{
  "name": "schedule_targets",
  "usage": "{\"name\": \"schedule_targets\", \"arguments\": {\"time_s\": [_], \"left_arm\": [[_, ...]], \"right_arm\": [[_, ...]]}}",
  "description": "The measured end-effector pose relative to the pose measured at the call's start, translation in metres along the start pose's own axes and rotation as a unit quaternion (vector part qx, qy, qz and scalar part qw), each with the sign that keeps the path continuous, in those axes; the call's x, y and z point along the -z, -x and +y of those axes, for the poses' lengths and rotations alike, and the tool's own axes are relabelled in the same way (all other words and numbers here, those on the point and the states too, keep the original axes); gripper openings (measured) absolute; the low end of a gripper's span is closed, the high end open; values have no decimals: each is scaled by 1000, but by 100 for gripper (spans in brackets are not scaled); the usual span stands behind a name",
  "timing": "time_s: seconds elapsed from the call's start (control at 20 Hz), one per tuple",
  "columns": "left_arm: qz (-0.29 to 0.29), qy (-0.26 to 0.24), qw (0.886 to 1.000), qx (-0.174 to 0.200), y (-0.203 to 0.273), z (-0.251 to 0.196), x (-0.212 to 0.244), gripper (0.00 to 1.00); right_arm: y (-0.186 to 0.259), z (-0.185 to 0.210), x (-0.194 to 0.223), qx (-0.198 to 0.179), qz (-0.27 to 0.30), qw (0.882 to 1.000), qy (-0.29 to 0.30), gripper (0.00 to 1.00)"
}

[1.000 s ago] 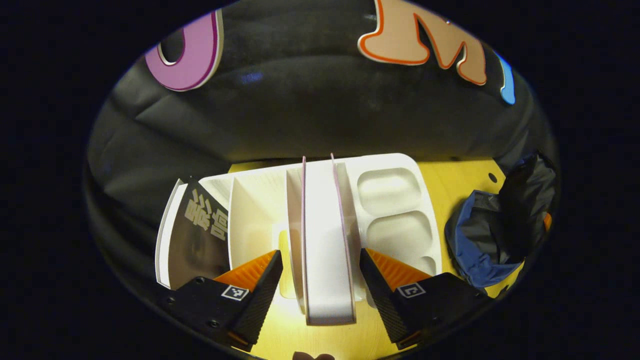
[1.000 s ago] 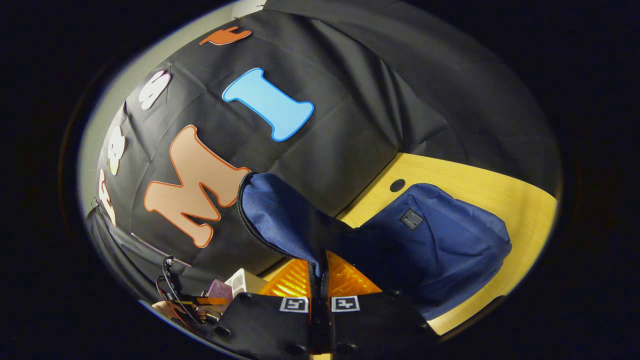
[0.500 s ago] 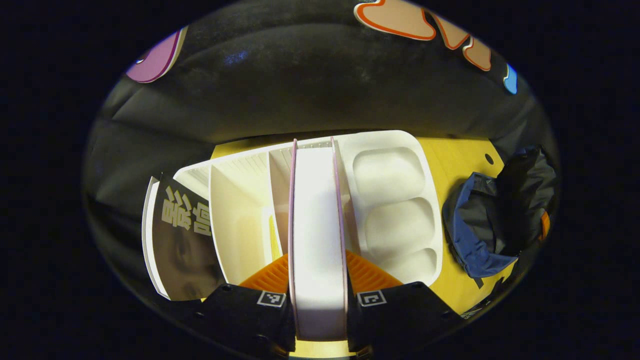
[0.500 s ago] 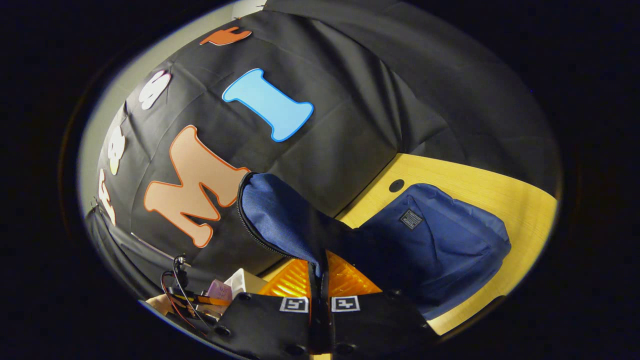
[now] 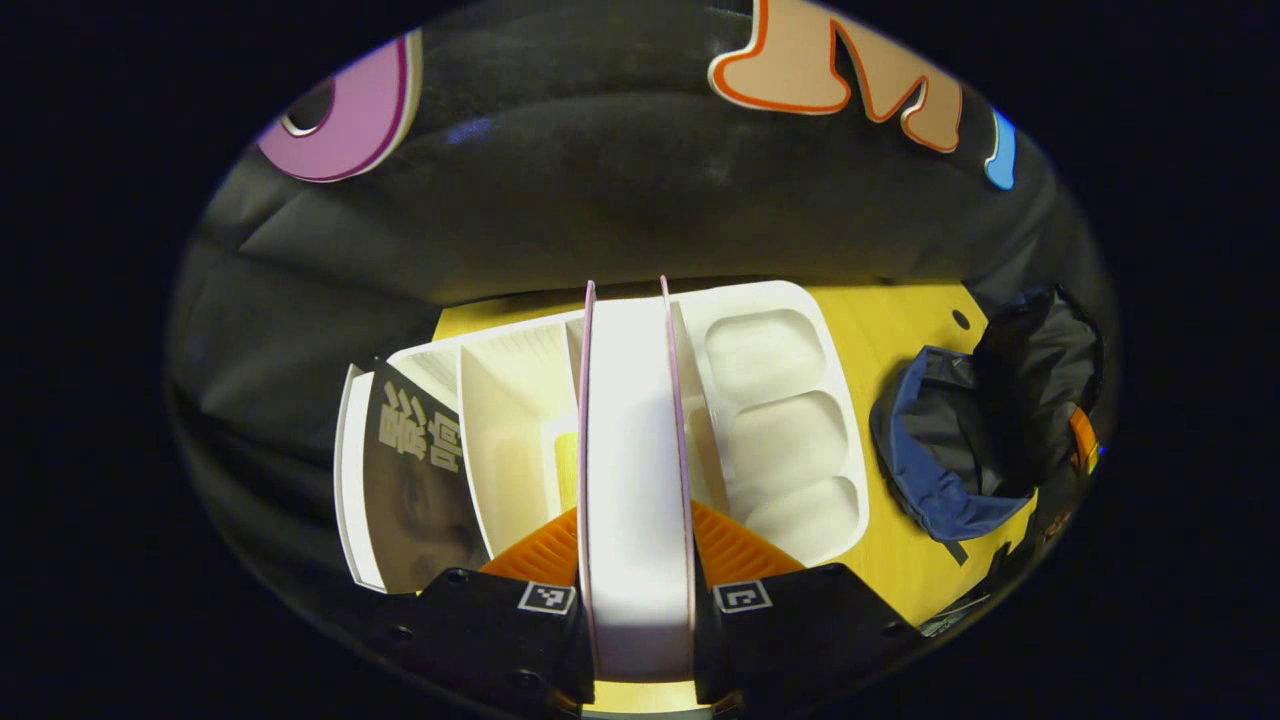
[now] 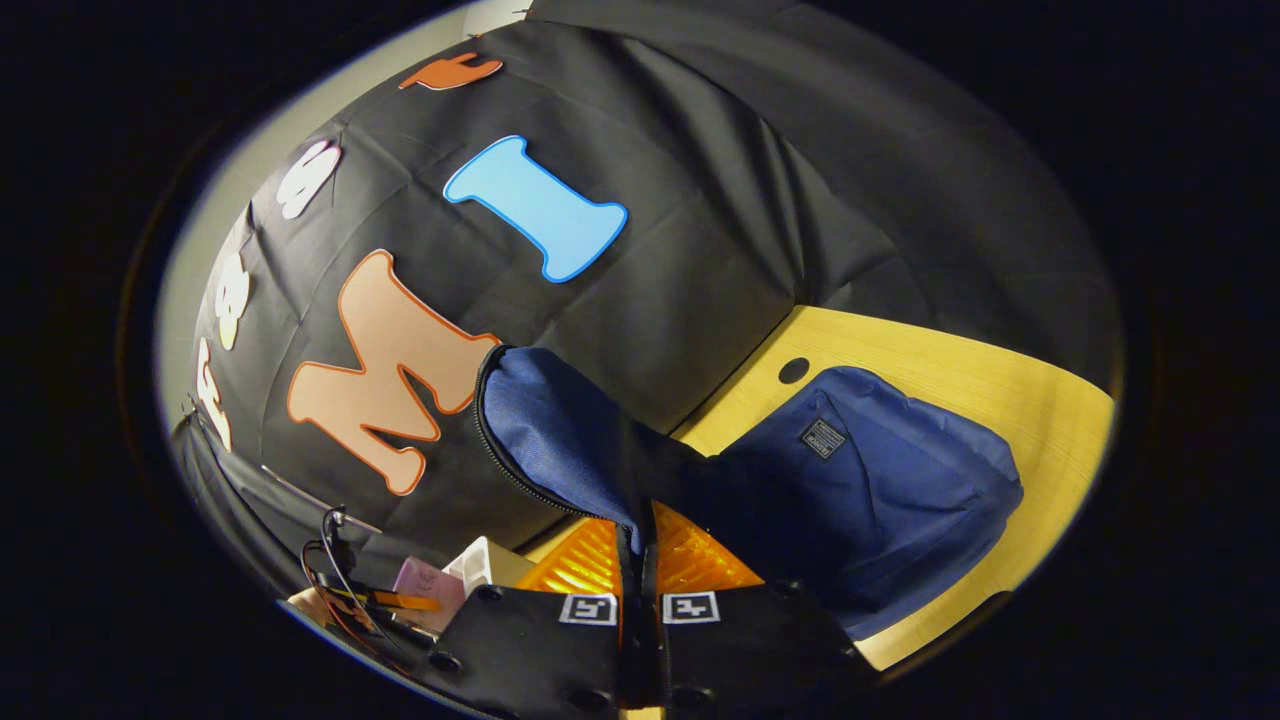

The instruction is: Open the schoolbag, grab two books from the bookshelf and put them into the schoolbag.

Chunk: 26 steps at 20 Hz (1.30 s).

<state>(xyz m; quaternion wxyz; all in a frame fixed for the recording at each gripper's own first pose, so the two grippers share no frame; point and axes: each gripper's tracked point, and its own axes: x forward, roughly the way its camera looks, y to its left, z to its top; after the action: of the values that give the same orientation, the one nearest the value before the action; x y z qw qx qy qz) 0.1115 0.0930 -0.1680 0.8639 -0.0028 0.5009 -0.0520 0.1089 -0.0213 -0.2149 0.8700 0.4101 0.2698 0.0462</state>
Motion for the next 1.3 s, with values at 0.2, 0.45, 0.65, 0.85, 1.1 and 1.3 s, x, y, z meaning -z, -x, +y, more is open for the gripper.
{"name": "schedule_targets", "arguments": {"time_s": [0.2,0.45,0.65,0.85,1.1,1.3], "left_arm": [[-13,57,998,31,27,6,3,35],[-47,122,989,64,65,27,0,35],[-68,177,977,96,93,35,5,36],[-94,231,958,139,119,36,4,37],[-119,262,933,217,146,15,6,34],[-109,315,899,282,145,-18,8,34]], "right_arm": [[0,0,-1,2,0,1000,-1,3],[0,1,-3,5,3,1000,7,3],[0,2,-4,8,5,1000,9,3],[-1,3,-5,11,6,1000,12,3],[-1,3,-3,11,8,1000,13,3],[-1,4,-4,11,8,1000,17,3]]}}
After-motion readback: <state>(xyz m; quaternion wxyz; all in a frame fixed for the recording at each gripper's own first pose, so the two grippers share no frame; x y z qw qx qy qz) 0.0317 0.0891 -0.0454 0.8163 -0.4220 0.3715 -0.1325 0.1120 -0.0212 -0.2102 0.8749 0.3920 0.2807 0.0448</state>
